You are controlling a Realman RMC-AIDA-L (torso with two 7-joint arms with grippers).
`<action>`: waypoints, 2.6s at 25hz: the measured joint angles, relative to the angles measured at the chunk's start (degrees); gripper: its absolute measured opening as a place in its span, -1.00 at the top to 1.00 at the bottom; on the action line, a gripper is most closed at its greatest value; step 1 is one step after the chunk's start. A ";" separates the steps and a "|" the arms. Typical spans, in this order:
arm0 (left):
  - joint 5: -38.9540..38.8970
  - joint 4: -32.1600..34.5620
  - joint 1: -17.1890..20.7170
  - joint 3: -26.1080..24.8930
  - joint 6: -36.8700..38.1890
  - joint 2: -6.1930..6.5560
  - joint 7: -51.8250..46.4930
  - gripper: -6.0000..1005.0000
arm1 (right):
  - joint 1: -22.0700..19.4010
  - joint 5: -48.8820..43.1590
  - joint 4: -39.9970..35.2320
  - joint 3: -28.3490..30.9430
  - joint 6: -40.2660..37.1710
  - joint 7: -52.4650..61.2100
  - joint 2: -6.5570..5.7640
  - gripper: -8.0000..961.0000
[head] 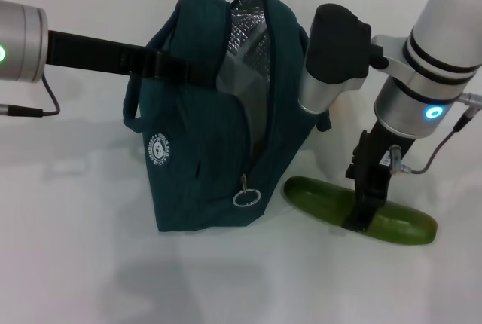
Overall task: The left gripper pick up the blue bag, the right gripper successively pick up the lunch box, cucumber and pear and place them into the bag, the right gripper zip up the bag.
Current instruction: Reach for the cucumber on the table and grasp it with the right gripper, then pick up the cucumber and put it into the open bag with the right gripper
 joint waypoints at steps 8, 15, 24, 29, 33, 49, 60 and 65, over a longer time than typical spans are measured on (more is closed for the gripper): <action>0.00 0.19 0.00 -0.06 0.00 0.05 0.00 0.91 | 0.04 0.33 0.00 -1.60 1.33 0.25 0.00 -0.73; 0.00 0.22 0.00 -0.02 0.00 -0.01 0.00 0.91 | -0.03 0.48 -0.01 -3.96 2.26 0.73 0.00 -0.72; -1.43 0.17 0.45 0.10 0.00 -0.01 0.00 0.91 | -0.02 0.70 -0.01 -5.39 2.69 1.48 0.00 -0.70; -1.54 0.34 0.50 -0.04 0.00 0.05 0.12 0.91 | 0.22 0.69 -0.02 -7.42 3.02 2.08 0.00 -0.70; -1.57 0.36 0.53 -0.06 0.00 0.07 0.27 0.91 | 0.60 0.56 0.02 -8.48 3.45 2.39 0.00 -0.60; -2.36 0.01 1.29 -0.17 0.00 -0.04 2.03 0.91 | 1.48 -4.37 -2.59 -2.49 -4.57 2.70 -0.26 -0.32; -3.93 -0.16 2.10 -0.33 -0.11 0.05 2.93 0.91 | 0.02 -11.56 -3.39 7.08 -8.05 2.36 -0.72 -0.33; -4.12 -0.19 2.77 -0.32 -0.32 0.12 3.19 0.91 | -0.73 -14.06 -3.49 11.80 -8.65 2.28 -0.83 -0.33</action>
